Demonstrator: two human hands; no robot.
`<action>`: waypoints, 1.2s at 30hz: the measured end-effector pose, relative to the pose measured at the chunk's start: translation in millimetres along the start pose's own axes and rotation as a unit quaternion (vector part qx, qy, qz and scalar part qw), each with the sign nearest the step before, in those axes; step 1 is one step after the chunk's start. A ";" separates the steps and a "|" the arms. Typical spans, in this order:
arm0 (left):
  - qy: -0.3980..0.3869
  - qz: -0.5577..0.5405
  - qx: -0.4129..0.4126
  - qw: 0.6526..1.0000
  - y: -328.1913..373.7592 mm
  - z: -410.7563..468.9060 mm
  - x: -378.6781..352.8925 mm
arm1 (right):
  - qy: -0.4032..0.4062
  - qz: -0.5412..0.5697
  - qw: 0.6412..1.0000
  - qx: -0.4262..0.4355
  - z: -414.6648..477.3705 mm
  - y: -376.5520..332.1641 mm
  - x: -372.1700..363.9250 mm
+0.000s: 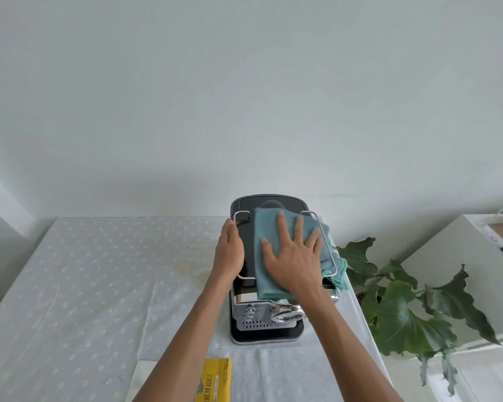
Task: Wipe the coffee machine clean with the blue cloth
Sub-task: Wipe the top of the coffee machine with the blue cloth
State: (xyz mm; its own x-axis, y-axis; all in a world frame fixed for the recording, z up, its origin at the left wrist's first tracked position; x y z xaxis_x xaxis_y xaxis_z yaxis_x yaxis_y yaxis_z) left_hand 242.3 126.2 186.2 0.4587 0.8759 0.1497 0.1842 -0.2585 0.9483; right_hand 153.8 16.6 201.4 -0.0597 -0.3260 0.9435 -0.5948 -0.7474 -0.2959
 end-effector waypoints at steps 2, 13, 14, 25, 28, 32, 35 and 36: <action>0.009 -0.016 0.016 1.000 -2.3 1.8 1.0 | 0.002 -0.032 0.997 0.068 -14.5 -6.6 -2.9; 0.002 0.012 0.023 1.000 4.3 -7.8 1.5 | 0.018 -0.011 0.998 0.058 1.3 -17.8 -5.7; 0.003 0.011 0.019 1.000 4.7 -7.6 2.3 | 0.010 -0.017 0.998 0.061 -4.6 -16.7 -6.8; 0.064 0.288 -0.107 0.949 17.5 -9.0 19.3 | 0.090 0.084 0.992 0.007 -2.4 63.0 64.8; 0.118 0.372 -0.153 0.908 28.2 -20.5 15.8 | 0.028 0.097 0.995 -0.018 6.8 80.9 48.5; 0.154 0.430 -0.157 0.876 32.8 -31.3 2.7 | 0.043 0.143 0.989 0.013 9.6 82.3 39.1; 0.176 0.431 -0.120 0.877 28.8 -27.9 4.5 | 0.049 0.169 0.984 0.029 11.3 81.6 40.0; 0.176 0.432 -0.118 0.877 26.6 -26.8 2.5 | 0.050 0.173 0.983 0.035 11.9 81.9 40.2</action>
State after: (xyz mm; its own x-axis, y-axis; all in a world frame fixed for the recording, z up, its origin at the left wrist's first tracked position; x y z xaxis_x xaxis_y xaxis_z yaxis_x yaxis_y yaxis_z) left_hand 225.1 132.5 219.3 0.0343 0.4768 0.8783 -0.3047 -0.8320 0.4636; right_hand 112.2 -64.6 213.3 -0.3291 -0.5115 0.7938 -0.4687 -0.6412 -0.6075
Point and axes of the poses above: each hand's wrist, its own z-axis towards the middle knuckle, its own x-axis out of the back of the hand, y = z × x, the point moved 5 cm from there along z, towards the middle knuckle, and after that the axes turned 3 degrees about -y, right-handed, at the moved point
